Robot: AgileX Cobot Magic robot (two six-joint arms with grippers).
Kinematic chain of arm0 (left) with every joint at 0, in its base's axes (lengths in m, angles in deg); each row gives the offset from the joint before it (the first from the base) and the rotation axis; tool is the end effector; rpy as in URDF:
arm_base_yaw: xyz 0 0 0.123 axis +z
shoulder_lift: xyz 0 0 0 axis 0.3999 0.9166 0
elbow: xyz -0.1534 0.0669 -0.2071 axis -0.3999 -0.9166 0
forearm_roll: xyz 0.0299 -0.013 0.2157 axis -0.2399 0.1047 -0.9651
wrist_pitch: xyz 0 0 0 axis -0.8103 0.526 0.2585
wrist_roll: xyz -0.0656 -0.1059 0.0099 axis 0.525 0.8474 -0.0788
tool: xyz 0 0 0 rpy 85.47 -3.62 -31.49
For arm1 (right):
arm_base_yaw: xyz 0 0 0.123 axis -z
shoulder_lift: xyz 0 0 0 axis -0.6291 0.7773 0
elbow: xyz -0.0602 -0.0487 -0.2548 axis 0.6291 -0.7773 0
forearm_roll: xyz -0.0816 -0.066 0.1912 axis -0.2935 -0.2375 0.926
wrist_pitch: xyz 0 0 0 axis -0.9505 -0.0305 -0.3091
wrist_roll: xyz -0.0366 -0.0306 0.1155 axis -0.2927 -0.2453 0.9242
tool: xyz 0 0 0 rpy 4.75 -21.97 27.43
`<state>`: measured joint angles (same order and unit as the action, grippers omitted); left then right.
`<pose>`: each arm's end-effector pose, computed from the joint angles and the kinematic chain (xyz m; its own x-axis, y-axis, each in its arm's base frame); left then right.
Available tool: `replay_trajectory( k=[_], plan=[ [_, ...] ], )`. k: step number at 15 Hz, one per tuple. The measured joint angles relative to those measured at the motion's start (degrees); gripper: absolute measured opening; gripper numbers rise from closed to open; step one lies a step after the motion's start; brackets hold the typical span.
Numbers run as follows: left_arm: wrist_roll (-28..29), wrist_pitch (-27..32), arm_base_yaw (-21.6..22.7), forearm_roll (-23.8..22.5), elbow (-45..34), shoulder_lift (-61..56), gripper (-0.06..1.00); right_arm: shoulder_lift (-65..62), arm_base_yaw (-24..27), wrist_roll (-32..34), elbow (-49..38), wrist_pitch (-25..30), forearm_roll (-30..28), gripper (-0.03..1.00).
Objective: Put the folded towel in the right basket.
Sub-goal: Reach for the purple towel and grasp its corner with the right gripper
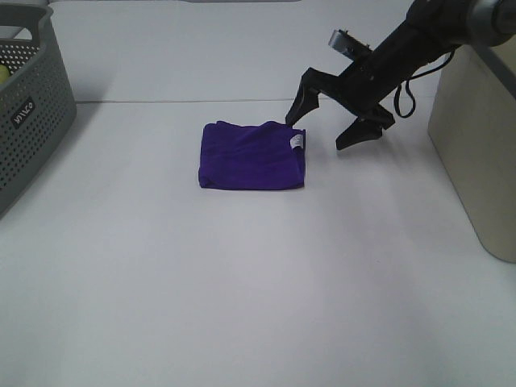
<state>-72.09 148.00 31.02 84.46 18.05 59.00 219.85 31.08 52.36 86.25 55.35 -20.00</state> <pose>0.0149 -0.0048 0.2460 -0.4379 -0.0751 -0.8959 -0.0894 0.9952 -0.0397 0.4573 0.1227 0.1089 -0.9659 -0.0007 -0.2591 -0.1312 0.8636 0.4869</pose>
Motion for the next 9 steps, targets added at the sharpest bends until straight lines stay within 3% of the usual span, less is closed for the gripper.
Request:
replay_trajectory(
  k=[9],
  plan=[
    [0.0,0.0,0.0,0.0,0.0,0.0,0.99,4.76,-2.46,3.55,1.95,-2.86,-2.58,0.92]
  ],
)
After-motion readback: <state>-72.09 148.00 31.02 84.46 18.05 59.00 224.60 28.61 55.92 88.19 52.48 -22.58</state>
